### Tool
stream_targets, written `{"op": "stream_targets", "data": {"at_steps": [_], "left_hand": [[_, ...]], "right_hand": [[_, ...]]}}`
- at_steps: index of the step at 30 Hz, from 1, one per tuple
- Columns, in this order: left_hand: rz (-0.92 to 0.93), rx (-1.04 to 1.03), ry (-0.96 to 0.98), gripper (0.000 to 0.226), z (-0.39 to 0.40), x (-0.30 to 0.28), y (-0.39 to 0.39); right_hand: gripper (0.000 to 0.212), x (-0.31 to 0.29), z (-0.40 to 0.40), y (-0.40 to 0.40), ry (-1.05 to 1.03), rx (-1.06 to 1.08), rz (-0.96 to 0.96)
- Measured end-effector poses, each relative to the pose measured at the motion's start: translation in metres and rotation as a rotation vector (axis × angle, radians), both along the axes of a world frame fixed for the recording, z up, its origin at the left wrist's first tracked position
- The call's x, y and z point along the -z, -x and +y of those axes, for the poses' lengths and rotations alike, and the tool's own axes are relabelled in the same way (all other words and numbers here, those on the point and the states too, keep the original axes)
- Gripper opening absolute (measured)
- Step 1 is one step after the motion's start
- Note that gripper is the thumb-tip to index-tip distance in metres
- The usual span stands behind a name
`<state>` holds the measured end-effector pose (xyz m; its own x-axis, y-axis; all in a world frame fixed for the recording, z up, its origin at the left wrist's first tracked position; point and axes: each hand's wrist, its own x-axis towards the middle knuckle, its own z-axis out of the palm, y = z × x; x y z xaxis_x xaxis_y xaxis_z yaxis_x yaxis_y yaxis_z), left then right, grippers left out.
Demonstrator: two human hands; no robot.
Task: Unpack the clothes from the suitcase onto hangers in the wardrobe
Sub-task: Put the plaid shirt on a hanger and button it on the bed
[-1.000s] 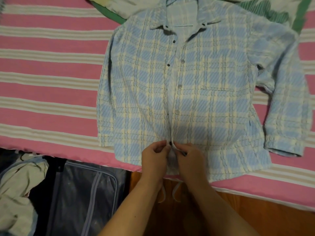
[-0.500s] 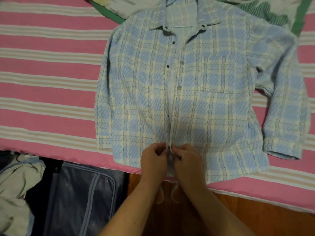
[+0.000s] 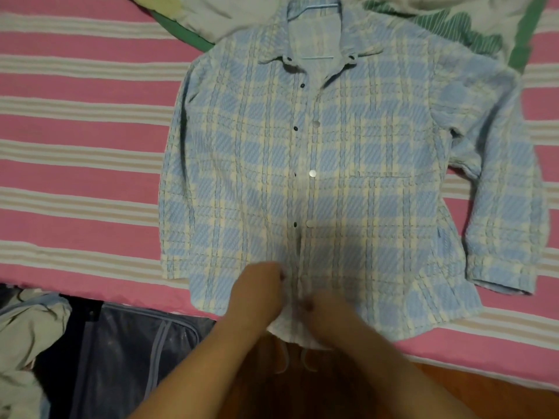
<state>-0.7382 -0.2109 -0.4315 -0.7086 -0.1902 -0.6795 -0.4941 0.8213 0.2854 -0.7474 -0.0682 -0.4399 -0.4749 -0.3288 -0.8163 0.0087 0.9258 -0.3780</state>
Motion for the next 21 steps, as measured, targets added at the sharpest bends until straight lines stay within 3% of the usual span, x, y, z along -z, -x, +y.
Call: {"op": "stream_targets", "data": {"at_steps": [4,6,9,12,16,18,21], "left_hand": [[0.343,-0.258,-0.181,0.020,-0.006,0.003,0.048],[0.359,-0.396,-0.167,0.008,0.002,0.029,0.067],[0.256,-0.503,-0.129,0.022,0.011,0.071,0.081],[0.292,-0.504,-0.093,0.027,0.009,0.094,0.080],[0.337,-0.485,-0.152,0.031,-0.001,0.095,0.072],[0.405,-0.540,-0.202,0.033,-0.002,0.081,0.067],[0.477,-0.670,-0.301,0.030,0.004,0.057,0.060]], "right_hand": [[0.020,0.004,-0.008,0.042,0.155,0.468,0.352],[0.009,0.021,-0.021,0.059,0.179,0.551,0.440],[0.019,0.055,-0.036,0.073,0.132,0.567,0.425],[0.030,0.075,-0.038,0.078,0.088,0.519,0.465],[0.013,0.078,-0.037,0.079,0.049,0.471,0.533],[0.008,0.068,-0.034,0.082,0.088,0.645,0.470],[0.017,0.052,-0.028,0.076,0.269,0.933,0.421]]}}
